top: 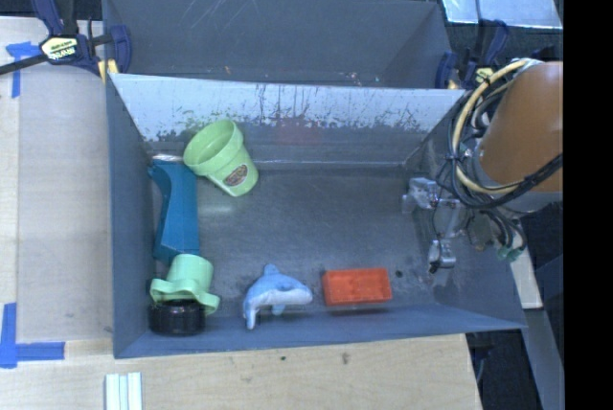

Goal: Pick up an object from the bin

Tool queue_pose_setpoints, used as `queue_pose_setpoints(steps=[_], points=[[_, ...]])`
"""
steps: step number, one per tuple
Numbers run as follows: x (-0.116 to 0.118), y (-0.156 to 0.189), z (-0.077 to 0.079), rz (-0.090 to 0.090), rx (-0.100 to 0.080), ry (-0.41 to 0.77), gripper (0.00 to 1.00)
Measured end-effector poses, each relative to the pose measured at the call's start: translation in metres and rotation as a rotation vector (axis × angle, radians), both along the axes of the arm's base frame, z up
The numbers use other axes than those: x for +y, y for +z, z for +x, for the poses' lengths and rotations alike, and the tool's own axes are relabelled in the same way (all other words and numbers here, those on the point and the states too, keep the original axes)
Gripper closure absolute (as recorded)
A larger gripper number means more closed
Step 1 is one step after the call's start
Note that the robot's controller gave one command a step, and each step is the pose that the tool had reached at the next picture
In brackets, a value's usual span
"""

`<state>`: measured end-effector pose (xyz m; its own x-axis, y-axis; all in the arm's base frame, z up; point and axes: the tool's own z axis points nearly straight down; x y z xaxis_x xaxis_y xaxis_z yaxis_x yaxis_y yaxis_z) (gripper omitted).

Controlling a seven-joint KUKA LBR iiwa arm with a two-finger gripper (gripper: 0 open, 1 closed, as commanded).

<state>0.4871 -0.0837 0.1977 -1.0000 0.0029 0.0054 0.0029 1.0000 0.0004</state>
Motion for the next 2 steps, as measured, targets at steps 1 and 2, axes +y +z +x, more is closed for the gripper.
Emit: queue_pose_setpoints(steps=[1,2], points=[[0.000,0.004,0.002,-0.001,-0.009,0.002,0.00],[0.004,-0.042,0.004,-0.002,-0.012,0.070,0.00]])
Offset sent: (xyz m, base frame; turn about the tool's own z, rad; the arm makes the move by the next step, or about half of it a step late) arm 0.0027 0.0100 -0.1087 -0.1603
